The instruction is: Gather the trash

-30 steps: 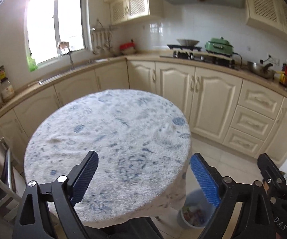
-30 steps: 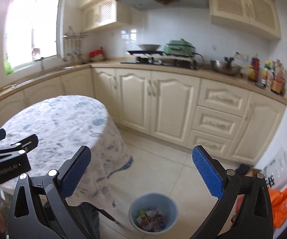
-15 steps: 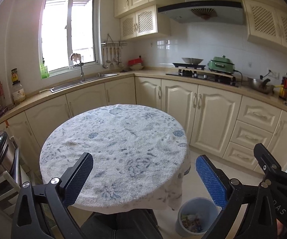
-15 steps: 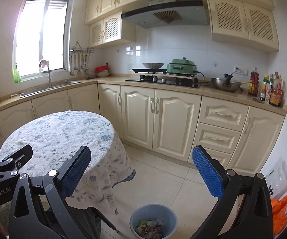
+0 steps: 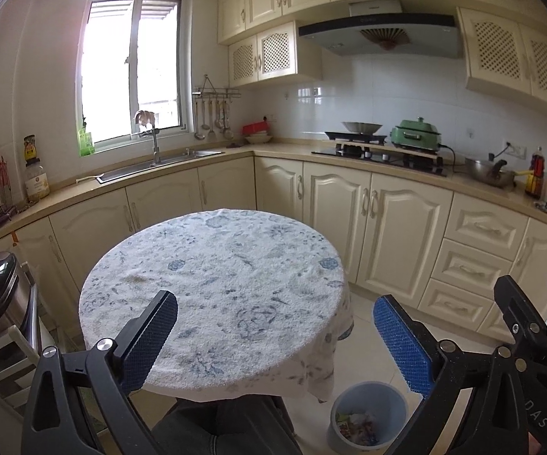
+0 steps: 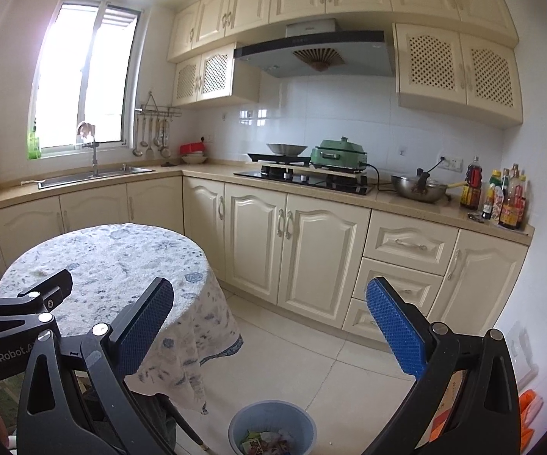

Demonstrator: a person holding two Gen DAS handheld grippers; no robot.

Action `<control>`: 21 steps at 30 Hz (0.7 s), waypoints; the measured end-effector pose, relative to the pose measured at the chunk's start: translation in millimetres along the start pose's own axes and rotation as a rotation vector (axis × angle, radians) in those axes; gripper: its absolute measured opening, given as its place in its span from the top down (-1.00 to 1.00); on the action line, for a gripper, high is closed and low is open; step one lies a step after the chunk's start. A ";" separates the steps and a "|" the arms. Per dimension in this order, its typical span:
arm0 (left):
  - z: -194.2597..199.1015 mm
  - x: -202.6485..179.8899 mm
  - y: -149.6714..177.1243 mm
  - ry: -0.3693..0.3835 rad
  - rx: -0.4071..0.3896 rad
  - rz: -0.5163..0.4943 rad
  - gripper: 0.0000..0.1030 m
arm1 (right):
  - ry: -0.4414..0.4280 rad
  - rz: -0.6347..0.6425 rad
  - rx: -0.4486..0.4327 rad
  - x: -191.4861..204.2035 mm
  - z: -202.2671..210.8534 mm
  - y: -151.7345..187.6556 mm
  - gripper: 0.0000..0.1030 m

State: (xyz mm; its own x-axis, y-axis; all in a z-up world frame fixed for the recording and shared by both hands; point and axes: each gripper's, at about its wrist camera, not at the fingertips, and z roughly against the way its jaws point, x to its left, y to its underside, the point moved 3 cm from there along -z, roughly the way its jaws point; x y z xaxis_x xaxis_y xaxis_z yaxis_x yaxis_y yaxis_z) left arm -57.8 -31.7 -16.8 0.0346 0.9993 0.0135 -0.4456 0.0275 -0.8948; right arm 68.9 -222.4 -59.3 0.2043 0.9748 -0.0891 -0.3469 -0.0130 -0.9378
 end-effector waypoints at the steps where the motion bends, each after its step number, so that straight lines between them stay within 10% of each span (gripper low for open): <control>1: 0.8 -0.3 1.7 -0.004 0.003 -0.002 -0.98 | 0.003 0.001 0.004 0.3 -0.3 0.6 -1.00; 21: -3.3 -4.8 -0.9 0.007 0.062 -0.009 -0.96 | 0.022 -0.019 0.042 -4.0 3.2 7.4 -1.00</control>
State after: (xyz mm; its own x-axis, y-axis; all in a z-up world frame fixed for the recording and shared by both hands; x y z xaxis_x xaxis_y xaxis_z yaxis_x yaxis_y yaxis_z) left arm -54.6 -36.6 -17.4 0.0454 0.9988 0.0180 -0.4994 0.0383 -0.8655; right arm 62.6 -225.7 -64.9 0.2309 0.9697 -0.0795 -0.3813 0.0150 -0.9243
